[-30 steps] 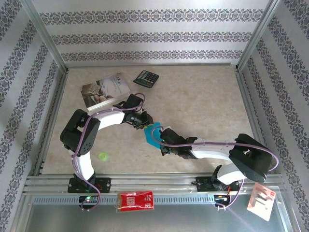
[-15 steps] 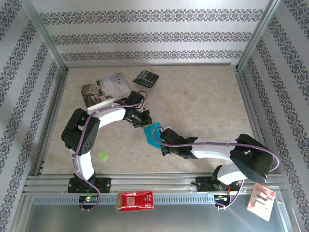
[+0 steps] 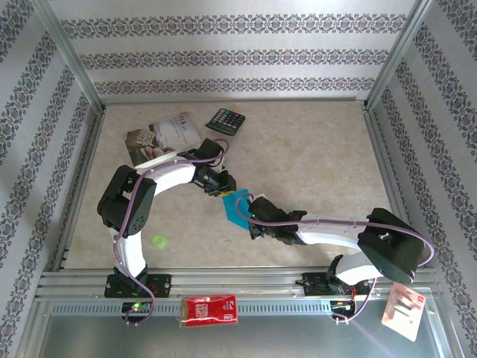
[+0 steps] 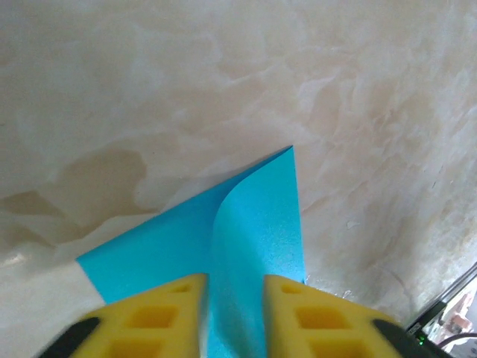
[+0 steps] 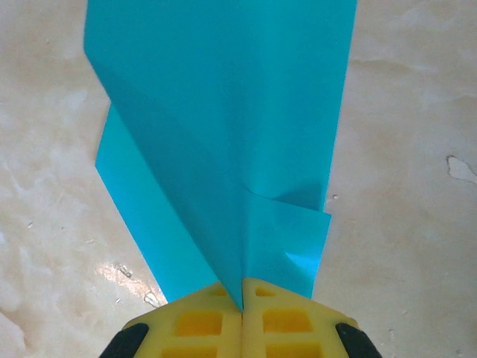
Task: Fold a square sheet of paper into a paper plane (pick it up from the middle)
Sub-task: Fourth fold the wing at the center of the table.
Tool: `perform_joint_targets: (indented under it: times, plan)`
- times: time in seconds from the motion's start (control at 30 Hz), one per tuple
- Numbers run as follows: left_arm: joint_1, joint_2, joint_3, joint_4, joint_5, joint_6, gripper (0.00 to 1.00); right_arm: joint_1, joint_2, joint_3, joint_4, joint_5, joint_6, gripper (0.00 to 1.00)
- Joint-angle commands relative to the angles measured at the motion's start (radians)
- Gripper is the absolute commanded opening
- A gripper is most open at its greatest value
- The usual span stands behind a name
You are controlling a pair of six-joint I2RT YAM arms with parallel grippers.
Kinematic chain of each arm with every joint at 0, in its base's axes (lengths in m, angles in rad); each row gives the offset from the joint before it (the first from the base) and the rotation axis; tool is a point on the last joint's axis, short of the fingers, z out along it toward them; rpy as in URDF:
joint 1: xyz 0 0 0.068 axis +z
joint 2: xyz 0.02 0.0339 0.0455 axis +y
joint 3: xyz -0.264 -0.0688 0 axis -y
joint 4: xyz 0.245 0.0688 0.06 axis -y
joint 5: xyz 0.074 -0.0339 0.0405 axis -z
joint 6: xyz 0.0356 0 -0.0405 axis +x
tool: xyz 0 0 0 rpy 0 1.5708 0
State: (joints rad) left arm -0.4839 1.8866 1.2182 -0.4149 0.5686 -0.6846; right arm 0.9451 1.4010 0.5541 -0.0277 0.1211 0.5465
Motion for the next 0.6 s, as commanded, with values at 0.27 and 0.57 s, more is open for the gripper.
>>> perform_joint_targets:
  times: [0.27, 0.57]
  plan:
    - [0.100, -0.192, -0.088, 0.015, -0.029, -0.009, 0.46, -0.089, -0.041, -0.079, 0.132, -0.213, 0.082, 0.00]
    - [0.069, -0.348, -0.373, 0.288, 0.044, -0.193, 0.43, -0.167, -0.034, -0.138, 0.255, -0.375, 0.161, 0.00]
